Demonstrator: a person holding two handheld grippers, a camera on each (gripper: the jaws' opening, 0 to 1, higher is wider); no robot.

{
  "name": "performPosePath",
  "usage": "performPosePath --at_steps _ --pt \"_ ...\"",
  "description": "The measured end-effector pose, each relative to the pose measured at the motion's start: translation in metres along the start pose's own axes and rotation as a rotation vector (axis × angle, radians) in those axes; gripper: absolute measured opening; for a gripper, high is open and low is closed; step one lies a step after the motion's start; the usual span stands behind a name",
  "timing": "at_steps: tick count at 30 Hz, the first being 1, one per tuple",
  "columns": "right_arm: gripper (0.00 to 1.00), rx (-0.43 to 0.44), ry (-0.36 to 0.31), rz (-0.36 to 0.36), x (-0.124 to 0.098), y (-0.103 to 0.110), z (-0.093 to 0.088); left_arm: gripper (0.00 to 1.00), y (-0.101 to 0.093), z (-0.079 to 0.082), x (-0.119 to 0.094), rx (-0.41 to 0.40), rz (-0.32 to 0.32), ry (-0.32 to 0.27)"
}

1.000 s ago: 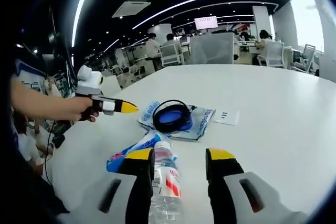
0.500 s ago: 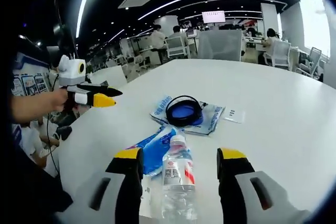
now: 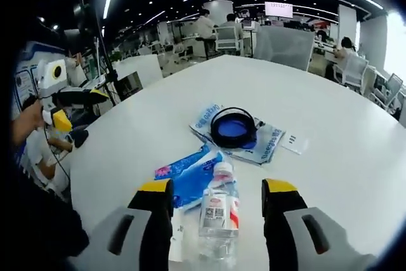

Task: Arrange the tabletop items into an orderly group along one side of the table until the central work area is clear of visible clutter.

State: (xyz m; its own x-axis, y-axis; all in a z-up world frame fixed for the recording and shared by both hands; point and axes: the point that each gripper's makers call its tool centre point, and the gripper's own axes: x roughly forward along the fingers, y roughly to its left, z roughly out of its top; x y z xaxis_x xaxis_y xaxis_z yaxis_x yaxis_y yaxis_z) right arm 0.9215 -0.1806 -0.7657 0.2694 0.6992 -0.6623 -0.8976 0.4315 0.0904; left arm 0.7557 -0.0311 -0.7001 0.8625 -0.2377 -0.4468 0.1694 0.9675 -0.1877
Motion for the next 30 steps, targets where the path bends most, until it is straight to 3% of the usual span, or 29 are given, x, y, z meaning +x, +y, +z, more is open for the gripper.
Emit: performPosePath --at_steps 7,12,13,16,30 --pt "0.47 -0.025 0.044 0.034 0.03 0.001 0.012 0.78 0.002 0.005 -0.032 -0.041 0.039 -0.056" --pt "0.41 -0.067 0.114 0.04 0.055 -0.002 0.0 0.83 0.001 0.013 -0.052 -0.004 0.055 -0.078" --pt "0.4 -0.065 0.154 0.041 0.06 0.0 -0.008 0.86 -0.002 0.014 -0.055 0.0 0.042 -0.074" --pt "0.37 -0.075 0.165 0.03 0.071 -0.004 -0.01 0.91 -0.005 0.016 -0.064 0.002 0.021 -0.082" --pt "0.26 -0.077 0.302 0.028 0.094 -0.001 -0.03 0.99 -0.005 0.01 -0.071 0.039 0.007 -0.054"
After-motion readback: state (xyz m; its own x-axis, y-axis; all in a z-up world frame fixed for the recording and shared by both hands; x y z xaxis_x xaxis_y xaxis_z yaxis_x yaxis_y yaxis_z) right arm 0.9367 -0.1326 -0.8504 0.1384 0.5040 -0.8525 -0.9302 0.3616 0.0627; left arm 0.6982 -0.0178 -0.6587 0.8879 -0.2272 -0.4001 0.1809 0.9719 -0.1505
